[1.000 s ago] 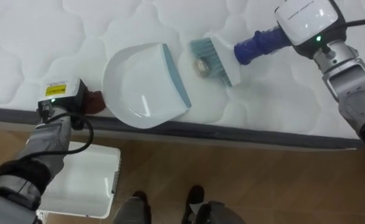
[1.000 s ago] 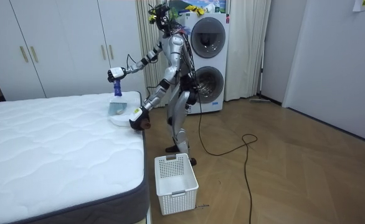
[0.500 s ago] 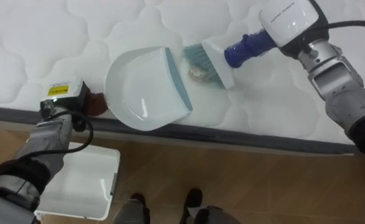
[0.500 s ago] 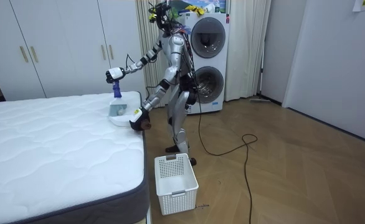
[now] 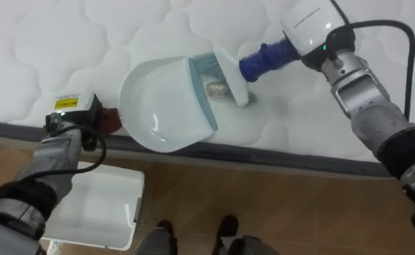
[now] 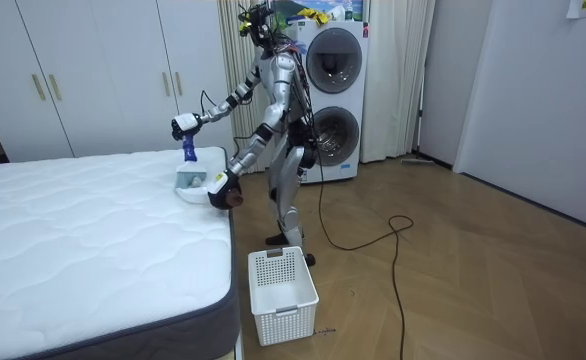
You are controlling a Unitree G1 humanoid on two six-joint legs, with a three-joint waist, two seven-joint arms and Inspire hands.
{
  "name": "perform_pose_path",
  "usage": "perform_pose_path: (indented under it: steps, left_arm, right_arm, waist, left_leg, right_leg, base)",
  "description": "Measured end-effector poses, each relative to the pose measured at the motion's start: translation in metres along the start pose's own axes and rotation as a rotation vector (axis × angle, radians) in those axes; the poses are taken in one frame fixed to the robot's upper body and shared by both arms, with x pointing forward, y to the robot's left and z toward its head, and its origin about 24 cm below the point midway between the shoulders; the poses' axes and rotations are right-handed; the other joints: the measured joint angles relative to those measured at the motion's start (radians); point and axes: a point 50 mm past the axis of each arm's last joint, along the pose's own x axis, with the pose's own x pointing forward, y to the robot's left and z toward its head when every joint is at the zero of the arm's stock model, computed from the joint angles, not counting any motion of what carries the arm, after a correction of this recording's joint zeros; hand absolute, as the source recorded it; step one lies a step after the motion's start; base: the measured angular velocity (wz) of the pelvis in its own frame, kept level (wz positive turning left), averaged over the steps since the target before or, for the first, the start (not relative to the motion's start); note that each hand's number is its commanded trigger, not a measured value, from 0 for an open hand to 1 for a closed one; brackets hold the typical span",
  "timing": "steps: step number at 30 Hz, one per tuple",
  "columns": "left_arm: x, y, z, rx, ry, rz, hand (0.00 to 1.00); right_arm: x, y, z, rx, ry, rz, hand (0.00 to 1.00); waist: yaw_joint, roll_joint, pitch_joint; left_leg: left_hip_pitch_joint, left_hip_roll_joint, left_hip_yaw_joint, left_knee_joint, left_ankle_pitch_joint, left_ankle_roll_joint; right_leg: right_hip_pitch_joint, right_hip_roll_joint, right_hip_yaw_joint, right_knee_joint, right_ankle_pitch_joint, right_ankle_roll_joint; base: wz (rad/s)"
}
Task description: Clean bed
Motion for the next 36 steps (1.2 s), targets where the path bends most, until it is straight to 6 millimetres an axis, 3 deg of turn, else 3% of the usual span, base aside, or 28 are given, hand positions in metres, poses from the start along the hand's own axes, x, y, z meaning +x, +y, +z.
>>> perform_pose_path:
  steps: [13,17,24,36]
  left_arm:
    - [0.003,0.007,0.004,0.005,-0.013,0.003,1.00]
    - [0.003,0.007,0.004,0.005,-0.016,-0.001,1.00]
    - [0.003,0.004,0.008,-0.002,-0.022,-0.023,1.00]
    - [0.003,0.004,0.008,-0.002,-0.012,-0.057,1.00]
  right_arm:
    - [-0.004,0.014,-0.002,0.198,0.083,0.099,1.00]
    - [-0.006,0.021,-0.001,0.314,0.128,0.184,1.00]
    - [-0.008,0.027,0.000,0.395,0.144,0.286,1.00]
    - [-0.005,0.022,0.004,0.441,0.124,0.328,1.00]
  waist:
    - [0.002,0.002,0.0013]
    - [0.001,0.010,0.0025]
    - [0.001,0.048,0.0021]
    - [0.002,0.050,-0.0007]
  left_leg:
    - [-0.011,-0.003,-0.002,0.003,0.000,0.000]
    - [-0.014,-0.003,-0.004,0.002,0.001,0.001]
    - [-0.013,-0.003,-0.003,0.002,0.001,0.001]
    - [-0.005,-0.004,0.004,0.000,0.001,0.001]
  right_leg:
    - [-0.012,-0.005,-0.007,0.008,0.000,0.000]
    - [-0.012,-0.009,-0.025,0.005,0.000,0.000]
    - [-0.013,-0.010,-0.025,0.007,0.000,-0.001]
    - [-0.020,-0.012,-0.008,0.027,0.000,-0.001]
  base:
    - [0.00]
    - [0.00]
    - [0.00]
    - [-0.01]
